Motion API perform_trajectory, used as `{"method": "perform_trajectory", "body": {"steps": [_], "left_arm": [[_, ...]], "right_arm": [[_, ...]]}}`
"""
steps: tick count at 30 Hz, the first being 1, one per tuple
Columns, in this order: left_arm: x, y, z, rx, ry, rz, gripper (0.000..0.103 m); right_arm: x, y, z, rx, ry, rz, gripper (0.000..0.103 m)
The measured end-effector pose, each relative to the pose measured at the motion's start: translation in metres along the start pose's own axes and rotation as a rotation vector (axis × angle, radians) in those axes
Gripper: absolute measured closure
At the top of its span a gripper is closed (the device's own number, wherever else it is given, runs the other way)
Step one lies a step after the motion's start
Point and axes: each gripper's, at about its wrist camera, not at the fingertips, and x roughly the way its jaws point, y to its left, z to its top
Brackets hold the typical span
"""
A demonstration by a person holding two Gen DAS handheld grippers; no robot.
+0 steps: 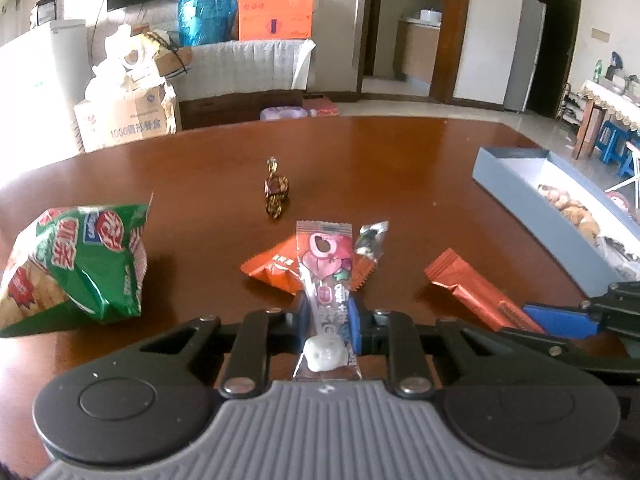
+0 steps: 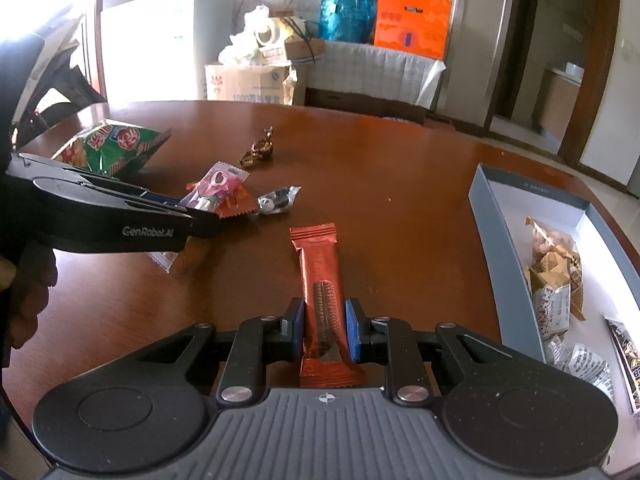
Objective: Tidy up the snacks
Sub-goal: 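Carry the lollipop packet and wafer bar with both tools over the grey box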
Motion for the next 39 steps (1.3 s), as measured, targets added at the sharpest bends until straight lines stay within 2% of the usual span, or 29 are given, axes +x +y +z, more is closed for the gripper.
{"method": "perform_trajectory", "body": {"steps": [15, 20, 25, 29, 32, 39], "left_arm": [[-0.027, 0.005, 0.000, 0.027, -0.028, 0.001, 0.085], [-0.044, 0.009, 0.005, 0.015, -0.067, 0.005, 0.085], [-0.037, 0.010, -0.006, 0.056, -0.013, 0.044, 0.085], [-0.054, 0.022, 0.002, -0.034, -0.052, -0.018, 0.085], [-0.049, 0.021, -0.008, 0.043, -0.010, 0.053, 0.085], [-0.053, 0.023, -0.023, 0.078, 0.011, 0.069, 0.085]], "right_arm": [[-0.018, 0.007, 0.006, -0.007, -0.058, 0.022, 0.080], [-0.025, 0.007, 0.003, -0.003, -0.066, 0.026, 0.080], [-0.026, 0.006, 0.002, 0.002, -0.059, 0.029, 0.080], [-0.028, 0.005, 0.005, 0.003, -0.064, 0.031, 0.080], [-0.027, 0.007, 0.004, 0.005, -0.058, 0.035, 0.080], [-0.030, 0.009, 0.005, -0.005, -0.060, 0.045, 0.080]]}}
